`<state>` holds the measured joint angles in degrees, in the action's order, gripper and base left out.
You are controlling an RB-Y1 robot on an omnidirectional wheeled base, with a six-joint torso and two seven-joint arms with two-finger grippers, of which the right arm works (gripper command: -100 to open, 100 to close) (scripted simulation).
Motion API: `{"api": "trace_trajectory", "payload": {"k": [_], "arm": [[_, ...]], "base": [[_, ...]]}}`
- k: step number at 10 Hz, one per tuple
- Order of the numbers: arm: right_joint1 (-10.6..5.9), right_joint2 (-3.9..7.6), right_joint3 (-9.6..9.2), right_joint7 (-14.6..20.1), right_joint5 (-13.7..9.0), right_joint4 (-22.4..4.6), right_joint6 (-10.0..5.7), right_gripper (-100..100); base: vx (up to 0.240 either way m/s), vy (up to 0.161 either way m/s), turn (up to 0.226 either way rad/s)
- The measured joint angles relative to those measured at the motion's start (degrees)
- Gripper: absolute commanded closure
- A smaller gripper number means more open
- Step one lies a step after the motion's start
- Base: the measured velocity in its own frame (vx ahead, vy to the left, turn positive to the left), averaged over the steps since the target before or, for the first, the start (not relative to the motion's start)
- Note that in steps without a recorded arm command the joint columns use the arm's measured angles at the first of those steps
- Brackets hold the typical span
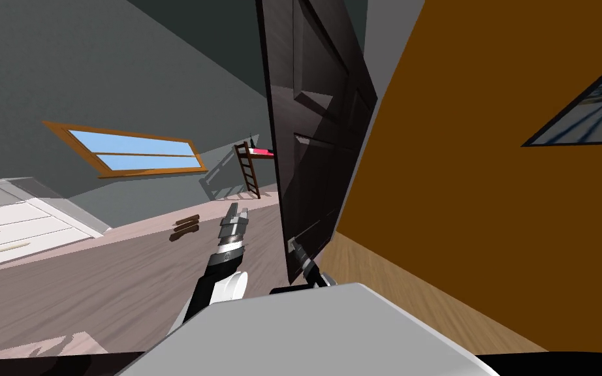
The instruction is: Push the door open
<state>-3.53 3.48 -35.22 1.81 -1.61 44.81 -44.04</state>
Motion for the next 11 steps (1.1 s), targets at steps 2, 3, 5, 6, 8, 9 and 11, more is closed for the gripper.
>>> {"api": "trace_trajectory", "payload": {"k": [2,3,5,6,8,9,11], "arm": [[0.46,0.58,1.49,-0.4,-0.4,0.3,0.53,100],[1.00,1.26,2.42,-0.5,-0.7,1.4,1.27,100],[1.13,1.45,3.11,-0.6,-1.0,2.1,1.51,-100],[1.26,1.46,2.90,-0.5,-1.0,2.3,1.55,-100],[1.72,1.51,2.53,-0.3,-1.1,3.1,1.73,-100],[1.82,1.44,2.36,-0.2,-1.2,3.2,1.63,-100],[2.07,1.22,1.95,0.0,-1.3,3.6,1.52,-100]], "base": [[0.131,0.163,-0.095],[0.128,0.129,-0.053],[-0.129,-0.021,-0.036],[-0.185,-0.066,-0.020],[-0.169,-0.086,-0.026],[-0.205,-0.108,-0.036],[-0.217,-0.075,-0.040]]}}
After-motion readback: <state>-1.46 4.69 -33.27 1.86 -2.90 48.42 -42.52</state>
